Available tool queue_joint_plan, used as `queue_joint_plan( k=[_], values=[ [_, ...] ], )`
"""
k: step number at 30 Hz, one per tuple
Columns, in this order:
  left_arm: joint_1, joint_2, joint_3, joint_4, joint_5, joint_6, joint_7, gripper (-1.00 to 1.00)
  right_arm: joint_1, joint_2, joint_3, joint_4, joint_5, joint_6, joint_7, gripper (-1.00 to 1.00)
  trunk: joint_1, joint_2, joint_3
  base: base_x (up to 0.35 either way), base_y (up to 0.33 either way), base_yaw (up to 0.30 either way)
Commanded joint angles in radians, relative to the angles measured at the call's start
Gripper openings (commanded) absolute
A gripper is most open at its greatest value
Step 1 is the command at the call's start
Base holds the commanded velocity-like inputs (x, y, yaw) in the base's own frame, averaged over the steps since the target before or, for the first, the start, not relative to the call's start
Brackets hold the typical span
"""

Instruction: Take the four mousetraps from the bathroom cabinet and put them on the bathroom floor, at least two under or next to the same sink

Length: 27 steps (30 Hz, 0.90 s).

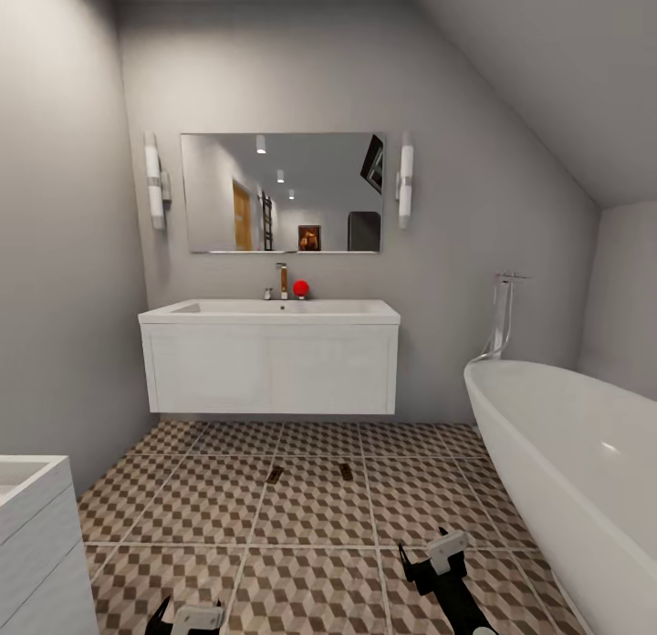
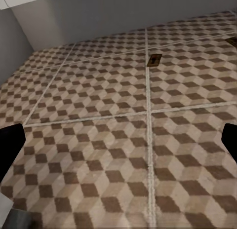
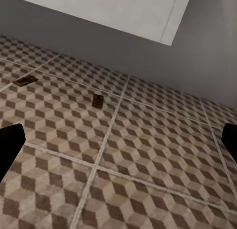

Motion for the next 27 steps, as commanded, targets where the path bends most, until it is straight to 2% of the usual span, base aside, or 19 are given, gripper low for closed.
queue_joint_plan(
  k=[1,27],
  values=[
    [0.000,-0.001,-0.008,0.004,-0.003,-0.004,0.008,1.00,-0.001,0.000,0.002,0.001,0.010,-0.001,-0.010,1.00,0.000,-0.001,-0.001,0.000,0.000,0.000],
    [0.013,-0.005,-0.008,0.004,-0.003,-0.002,0.008,1.00,0.013,0.001,0.002,0.002,0.010,0.000,-0.006,1.00,0.000,-0.001,-0.001,0.000,0.000,0.000]
  ],
)
